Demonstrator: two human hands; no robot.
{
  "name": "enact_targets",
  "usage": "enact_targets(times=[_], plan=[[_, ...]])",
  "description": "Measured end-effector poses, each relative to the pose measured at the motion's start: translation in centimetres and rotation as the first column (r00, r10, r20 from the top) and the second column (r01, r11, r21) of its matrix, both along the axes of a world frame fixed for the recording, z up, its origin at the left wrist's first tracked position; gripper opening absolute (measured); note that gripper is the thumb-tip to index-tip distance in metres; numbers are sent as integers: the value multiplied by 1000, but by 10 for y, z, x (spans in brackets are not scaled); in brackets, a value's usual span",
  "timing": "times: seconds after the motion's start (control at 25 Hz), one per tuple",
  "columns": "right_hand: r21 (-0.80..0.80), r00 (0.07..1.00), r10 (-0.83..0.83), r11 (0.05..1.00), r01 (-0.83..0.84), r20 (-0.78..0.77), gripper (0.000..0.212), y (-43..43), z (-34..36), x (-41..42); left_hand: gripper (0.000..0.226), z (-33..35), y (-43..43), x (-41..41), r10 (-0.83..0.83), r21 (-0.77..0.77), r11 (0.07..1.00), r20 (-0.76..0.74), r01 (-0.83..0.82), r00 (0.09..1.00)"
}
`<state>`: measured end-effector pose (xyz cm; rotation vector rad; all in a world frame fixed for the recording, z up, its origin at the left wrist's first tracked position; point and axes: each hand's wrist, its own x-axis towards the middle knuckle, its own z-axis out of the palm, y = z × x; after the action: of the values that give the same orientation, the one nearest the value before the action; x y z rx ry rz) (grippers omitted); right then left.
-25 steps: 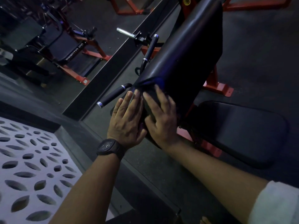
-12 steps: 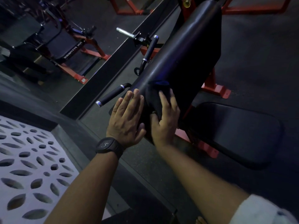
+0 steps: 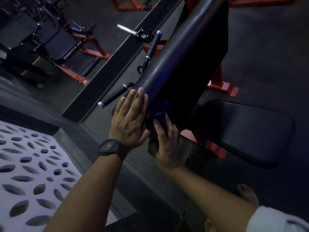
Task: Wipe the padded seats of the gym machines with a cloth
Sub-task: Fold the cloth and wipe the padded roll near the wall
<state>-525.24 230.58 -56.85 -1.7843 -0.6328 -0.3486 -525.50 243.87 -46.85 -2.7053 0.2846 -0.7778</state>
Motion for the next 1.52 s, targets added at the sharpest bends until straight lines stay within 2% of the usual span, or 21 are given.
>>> enact_targets(times=[0.04,0.08,0.12,0.16,0.2,0.24,0.32,0.36,0.4,0.44,0.52,0.56,0.68,0.72,0.8,0.96,1.12,1.2,1.36,1.44,1.52], plan=[[-5,999,8,1000,-8,42,68,-2,-12,20,78,0,1,0,4,7,1000,1,-4,1000],[22,997,-57,998,59,-59,64,0,-19,36,77,0,2,1,6,10,1000,6,-6,1000],[78,946,-161,979,190,-283,59,5,-17,40,76,0,3,1,6,12,1000,10,-6,1000],[83,811,-220,946,312,-542,59,11,-12,32,75,-1,3,1,6,10,1000,14,-6,1000],[38,682,-230,935,354,-694,63,16,-11,15,74,-1,2,1,3,7,1000,18,-3,1000],[15,673,-216,947,320,-707,68,16,-11,-6,74,-1,2,0,-2,2,1000,16,2,1000],[29,860,-144,983,182,-489,71,2,-13,-16,74,-1,1,0,-11,4,1000,17,10,1000],[56,898,-149,980,188,-415,70,0,-19,2,74,-1,2,1,-9,14,1000,25,9,1000],[59,870,-183,970,236,-457,68,2,-23,23,74,-1,4,2,-5,22,1000,30,4,1000],[46,799,-237,949,312,-552,66,6,-22,37,73,-3,5,2,-4,22,1000,32,4,999],[47,585,-220,913,405,-781,63,15,-16,33,72,-4,4,2,-6,17,1000,36,5,999],[48,529,-198,909,415,-825,63,17,-14,19,72,-4,3,2,-5,14,1000,41,5,999],[78,660,-209,923,378,-722,63,14,-8,9,72,-3,4,1,-6,29,1000,44,5,999],[108,651,-204,908,405,-731,62,14,-11,26,72,-2,3,1,-2,31,1000,40,1,999],[136,556,-169,875,465,-814,57,14,-10,48,74,-2,2,2,2,24,1000,34,-3,999],[179,362,-15,849,497,-932,53,5,-14,22,76,-2,-1,0,26,5,1000,33,-26,999],[112,413,-125,856,505,-902,49,5,-14,73,76,-2,1,1,23,25,999,41,-24,999],[121,398,-125,833,539,-909,50,2,-19,74,75,-3,0,1,27,22,999,43,-28,999],[230,190,144,775,588,-971,47,-6,-15,40,74,-2,0,1,29,31,999,45,-31,999],[191,196,85,761,620,-977,47,-4,-20,72,75,-2,1,1,40,33,999,36,-41,999],[92,270,-83,812,577,-959,49,-1,-12,100,76,-3,0,1,47,31,998,30,-48,998]])
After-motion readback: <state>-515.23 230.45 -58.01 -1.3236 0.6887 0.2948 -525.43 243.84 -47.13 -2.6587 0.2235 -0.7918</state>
